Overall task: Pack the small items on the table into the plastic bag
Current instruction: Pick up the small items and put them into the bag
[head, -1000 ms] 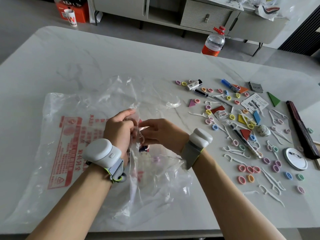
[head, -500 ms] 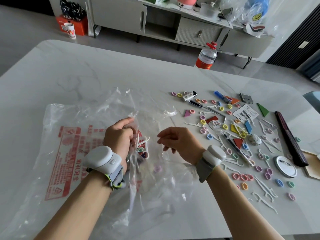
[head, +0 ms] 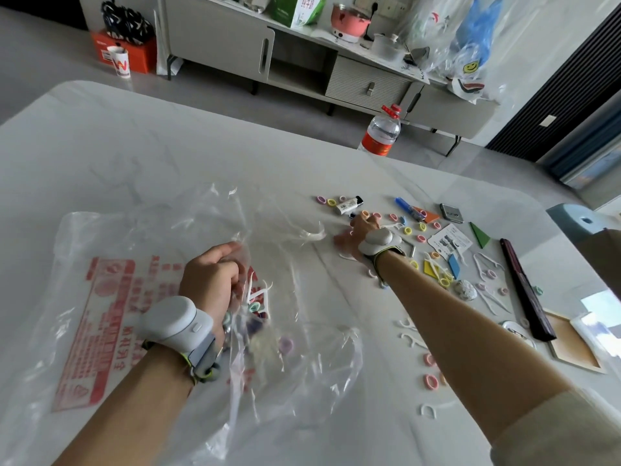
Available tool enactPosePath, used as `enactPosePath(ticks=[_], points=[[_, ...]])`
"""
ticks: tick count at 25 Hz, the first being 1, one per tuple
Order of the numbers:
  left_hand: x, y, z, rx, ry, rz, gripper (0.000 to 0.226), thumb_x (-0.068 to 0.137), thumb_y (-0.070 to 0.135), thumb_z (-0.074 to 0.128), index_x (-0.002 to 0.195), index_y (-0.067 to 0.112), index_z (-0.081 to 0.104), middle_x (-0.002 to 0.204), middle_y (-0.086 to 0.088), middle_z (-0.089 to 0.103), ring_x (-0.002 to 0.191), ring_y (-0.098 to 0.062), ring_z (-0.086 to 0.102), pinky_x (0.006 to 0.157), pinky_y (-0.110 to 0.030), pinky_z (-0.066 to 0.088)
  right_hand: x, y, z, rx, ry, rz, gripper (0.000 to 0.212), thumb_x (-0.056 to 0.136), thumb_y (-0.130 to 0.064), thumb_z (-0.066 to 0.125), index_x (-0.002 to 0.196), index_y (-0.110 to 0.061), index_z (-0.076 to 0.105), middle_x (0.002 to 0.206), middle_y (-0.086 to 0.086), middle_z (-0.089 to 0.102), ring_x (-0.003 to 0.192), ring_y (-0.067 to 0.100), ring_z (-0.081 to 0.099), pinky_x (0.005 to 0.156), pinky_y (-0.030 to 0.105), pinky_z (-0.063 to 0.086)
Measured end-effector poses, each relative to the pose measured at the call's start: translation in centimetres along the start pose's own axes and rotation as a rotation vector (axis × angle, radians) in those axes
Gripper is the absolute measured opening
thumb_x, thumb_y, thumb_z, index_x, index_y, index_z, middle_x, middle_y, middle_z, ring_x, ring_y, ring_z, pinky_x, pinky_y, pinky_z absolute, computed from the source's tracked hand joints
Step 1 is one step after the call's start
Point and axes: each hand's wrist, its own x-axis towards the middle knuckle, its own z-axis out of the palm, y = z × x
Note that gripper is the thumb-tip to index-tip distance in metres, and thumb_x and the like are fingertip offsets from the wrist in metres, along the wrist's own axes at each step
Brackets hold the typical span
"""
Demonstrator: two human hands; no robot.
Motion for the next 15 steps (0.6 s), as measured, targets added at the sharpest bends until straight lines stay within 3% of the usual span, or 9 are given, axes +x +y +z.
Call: enactPosePath(ticks=[3, 7, 10, 12, 15], points=[[-0.4, 0.5, 0.0, -0.014, 0.003, -0.008, 0.056, 0.077, -0.013, 0.036, 0.117, 0.013, 0.064, 0.058, -0.005, 0.048, 0.030, -0.007, 0.036, 0.032, -0.010, 0.025, 0.8, -0.8, -0.3, -0.017, -0.031, 0.007, 0.054, 0.088, -0.044, 0.058, 0.128, -0.008, 0.052, 0.135, 0.010, 0.048, 0.126, 0.026, 0.046, 0.098, 0.033, 0.041], [-0.5, 0.7, -0.1, -0.022, -0.008, -0.023, 0.054, 0.077, -0.013, 0.036, 0.115, 0.012, 0.065, 0.051, -0.001, 0.048, 0.030, -0.008, 0.036, 0.033, -0.010, 0.025, 1.0, -1.6, -0.1, -0.007, -0.034, 0.025, 0.049, 0.085, -0.043, 0.064, 0.122, -0.011, 0.060, 0.127, 0.009, 0.055, 0.119, 0.027, 0.051, 0.086, 0.031, 0.043], [-0.7, 0.7, -0.3, -0.032, -0.017, -0.024, 0.054, 0.077, -0.012, 0.036, 0.115, 0.013, 0.065, 0.052, -0.002, 0.049, 0.032, -0.008, 0.038, 0.034, -0.011, 0.028, 0.5, -2.1, -0.3, -0.100, -0.052, -0.056, 0.045, 0.085, -0.044, 0.062, 0.116, -0.011, 0.061, 0.112, 0.003, 0.059, 0.102, 0.023, 0.053, 0.065, 0.021, 0.035], [-0.6, 0.7, -0.3, -0.040, -0.020, -0.028, 0.053, 0.077, -0.013, 0.036, 0.114, 0.012, 0.065, 0.047, 0.001, 0.049, 0.032, -0.008, 0.038, 0.034, -0.011, 0.029, 0.4, -1.9, -0.7, -0.110, -0.080, -0.124, 0.030, 0.086, -0.044, 0.061, 0.103, -0.019, 0.060, 0.099, -0.003, 0.051, 0.090, 0.018, 0.045, 0.051, 0.020, 0.023], [-0.7, 0.9, -0.2, -0.059, -0.029, -0.031, 0.050, 0.079, -0.014, 0.035, 0.113, 0.008, 0.064, 0.055, -0.005, 0.048, 0.030, -0.007, 0.038, 0.033, -0.010, 0.028, 0.6, -1.5, -0.8, -0.170, -0.096, -0.198, 0.015, 0.087, -0.042, 0.058, 0.086, -0.028, 0.051, 0.094, -0.006, 0.047, 0.088, 0.016, 0.040, 0.049, 0.020, 0.020]])
